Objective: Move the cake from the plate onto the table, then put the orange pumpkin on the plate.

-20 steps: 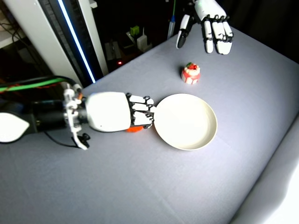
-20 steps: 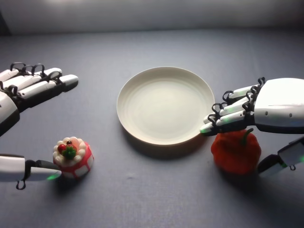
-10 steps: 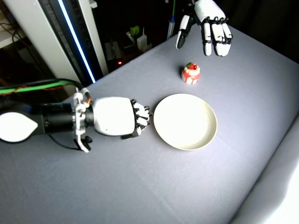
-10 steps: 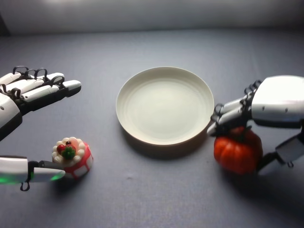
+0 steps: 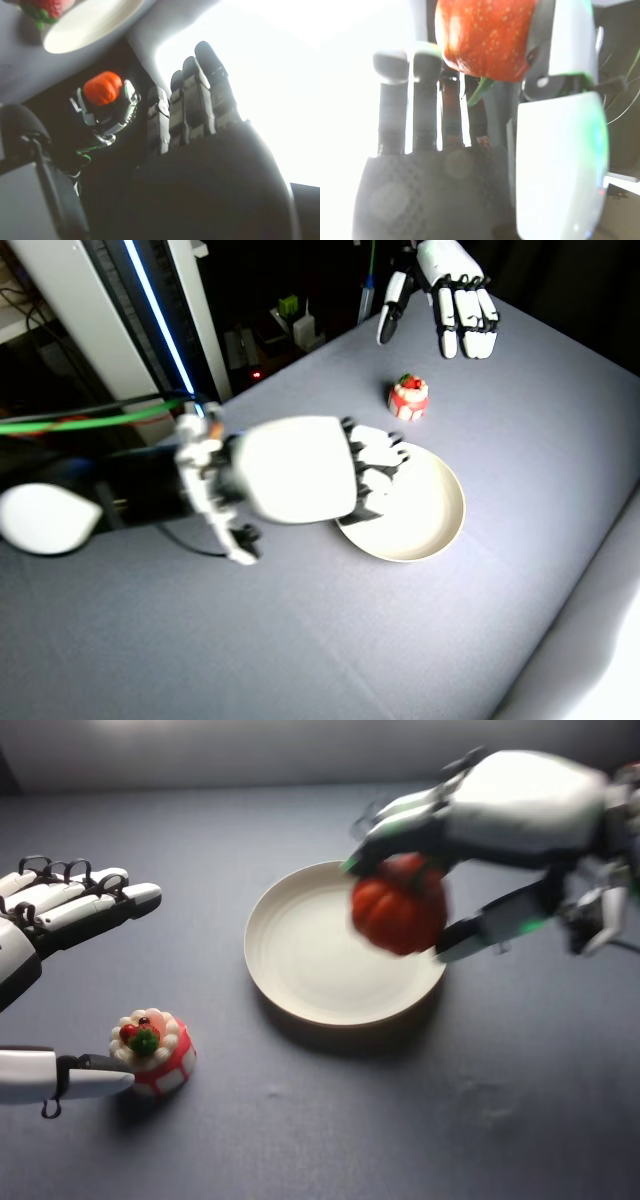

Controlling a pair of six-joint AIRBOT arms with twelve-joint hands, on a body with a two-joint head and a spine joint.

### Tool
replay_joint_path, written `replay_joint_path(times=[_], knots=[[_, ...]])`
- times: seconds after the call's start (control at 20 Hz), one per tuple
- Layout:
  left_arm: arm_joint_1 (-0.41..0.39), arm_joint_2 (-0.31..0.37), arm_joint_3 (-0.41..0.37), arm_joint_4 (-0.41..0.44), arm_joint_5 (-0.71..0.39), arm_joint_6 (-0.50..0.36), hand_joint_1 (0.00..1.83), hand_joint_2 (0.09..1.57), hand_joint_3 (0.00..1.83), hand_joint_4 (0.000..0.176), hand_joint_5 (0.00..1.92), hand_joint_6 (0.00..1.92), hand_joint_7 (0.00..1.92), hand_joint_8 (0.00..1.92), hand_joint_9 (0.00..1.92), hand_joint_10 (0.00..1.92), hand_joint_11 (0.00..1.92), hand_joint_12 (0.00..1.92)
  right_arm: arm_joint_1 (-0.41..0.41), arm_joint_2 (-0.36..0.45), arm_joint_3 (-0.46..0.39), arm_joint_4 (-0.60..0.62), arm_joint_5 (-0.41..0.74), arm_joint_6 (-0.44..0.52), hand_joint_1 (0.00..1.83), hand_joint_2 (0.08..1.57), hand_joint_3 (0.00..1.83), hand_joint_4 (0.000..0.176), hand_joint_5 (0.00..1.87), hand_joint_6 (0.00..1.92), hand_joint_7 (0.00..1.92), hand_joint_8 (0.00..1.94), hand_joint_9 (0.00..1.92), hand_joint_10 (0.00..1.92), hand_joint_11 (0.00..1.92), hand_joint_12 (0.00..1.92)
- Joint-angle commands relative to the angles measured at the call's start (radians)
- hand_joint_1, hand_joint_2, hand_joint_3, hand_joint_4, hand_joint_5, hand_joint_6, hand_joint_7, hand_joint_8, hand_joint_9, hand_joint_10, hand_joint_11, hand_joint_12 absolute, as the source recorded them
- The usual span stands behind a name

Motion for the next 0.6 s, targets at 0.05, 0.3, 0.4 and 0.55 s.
replay_joint_path(times=[0.05,0.3,0.4,0.55], knots=[[-0.004,-0.007,0.008,-0.009,-0.132,-0.007,0.83,0.84,0.00,0.115,0.24,0.00,0.15,0.00,0.20,0.00,0.02,0.70,0.026,-0.034,0.042,0.038,0.019,0.002,1.17,1.12,0.01,0.000,0.95,0.98,0.71,1.22,0.69,1.39,0.65,1.67],[-0.003,-0.008,0.011,-0.007,-0.126,-0.017,0.82,0.86,0.00,0.108,0.31,0.00,0.19,0.00,0.23,0.01,0.00,0.73,0.026,-0.086,0.091,0.012,-0.065,0.002,0.84,0.94,0.00,0.056,0.21,0.00,0.32,0.01,0.41,0.09,0.05,1.13],[-0.001,-0.009,0.011,-0.007,-0.128,-0.020,0.84,0.87,0.00,0.078,0.37,0.02,0.22,0.01,0.26,0.01,0.01,0.74,0.026,-0.086,0.091,0.010,-0.067,0.002,0.75,0.90,0.00,0.104,0.04,0.00,0.16,0.00,0.25,0.00,0.00,0.93],[0.004,-0.009,0.010,-0.010,-0.136,-0.026,0.85,0.88,0.00,0.079,0.38,0.01,0.20,0.00,0.24,0.00,0.00,0.73,0.026,-0.080,0.070,0.024,-0.058,0.002,0.78,0.88,0.00,0.154,0.01,0.00,0.12,0.00,0.21,0.01,0.00,0.86]])
